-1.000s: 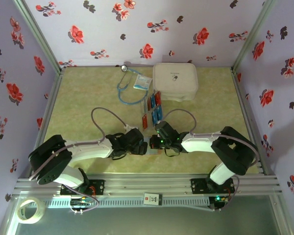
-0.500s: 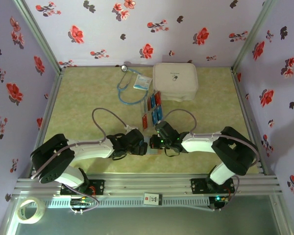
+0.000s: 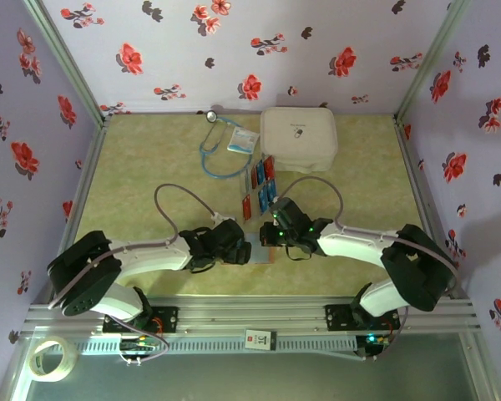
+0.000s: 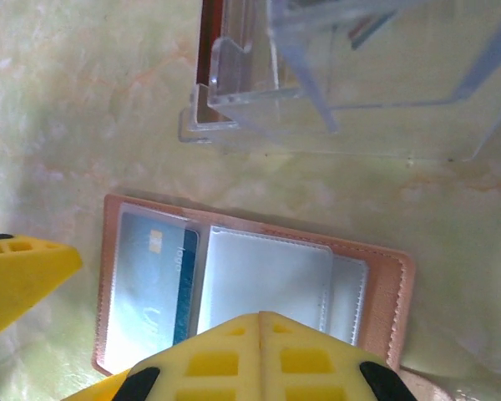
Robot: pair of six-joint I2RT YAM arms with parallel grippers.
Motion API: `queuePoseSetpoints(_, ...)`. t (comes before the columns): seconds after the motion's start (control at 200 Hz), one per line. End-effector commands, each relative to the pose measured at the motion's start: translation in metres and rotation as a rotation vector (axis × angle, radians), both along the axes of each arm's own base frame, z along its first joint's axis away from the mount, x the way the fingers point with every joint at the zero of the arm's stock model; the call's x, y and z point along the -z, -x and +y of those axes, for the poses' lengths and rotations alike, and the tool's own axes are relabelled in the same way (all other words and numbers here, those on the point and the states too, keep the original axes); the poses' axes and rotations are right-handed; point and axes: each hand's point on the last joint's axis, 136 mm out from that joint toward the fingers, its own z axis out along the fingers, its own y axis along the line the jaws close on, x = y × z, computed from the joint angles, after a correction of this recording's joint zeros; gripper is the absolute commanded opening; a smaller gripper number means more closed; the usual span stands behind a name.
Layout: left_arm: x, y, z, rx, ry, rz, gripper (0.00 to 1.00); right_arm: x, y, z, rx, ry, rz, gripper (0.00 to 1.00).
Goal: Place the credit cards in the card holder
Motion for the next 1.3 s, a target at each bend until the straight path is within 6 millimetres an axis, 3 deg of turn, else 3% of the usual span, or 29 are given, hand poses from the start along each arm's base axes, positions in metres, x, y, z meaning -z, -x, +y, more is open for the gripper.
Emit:
queuePoseSetpoints(0.0, -0.012, 0.0, -0.002, -0.012, 0.023, -0.014, 1.0, 0.004, -0.005, -0.003, -0.02, 0.056, -0.014, 0.0)
queuePoseSetpoints(0.58, -0.011, 0.0, -0.012, 0.01, 0.033, -0.015, 1.0, 0.029, 0.0, 0.013, -0.036, 0.031, 0.052, 0.0)
queuePoseSetpoints(0.825, -0.009, 0.001, -0.012, 0.014, 0.032, -0.015, 1.0, 0.024, 0.0, 0.01, -0.028, 0.036, 0.037, 0.0)
queuePoseSetpoints(1.045, -0.01, 0.001, -0.013, 0.012, 0.036, -0.017, 1.0, 0.007, -0.002, 0.007, -0.024, 0.031, 0.005, 0.0)
queuePoseSetpoints(1.295, -0.012, 0.001, -0.014, 0.013, 0.041, -0.018, 1.0, -0.002, 0.004, -0.006, -0.009, 0.035, -0.018, 0.0)
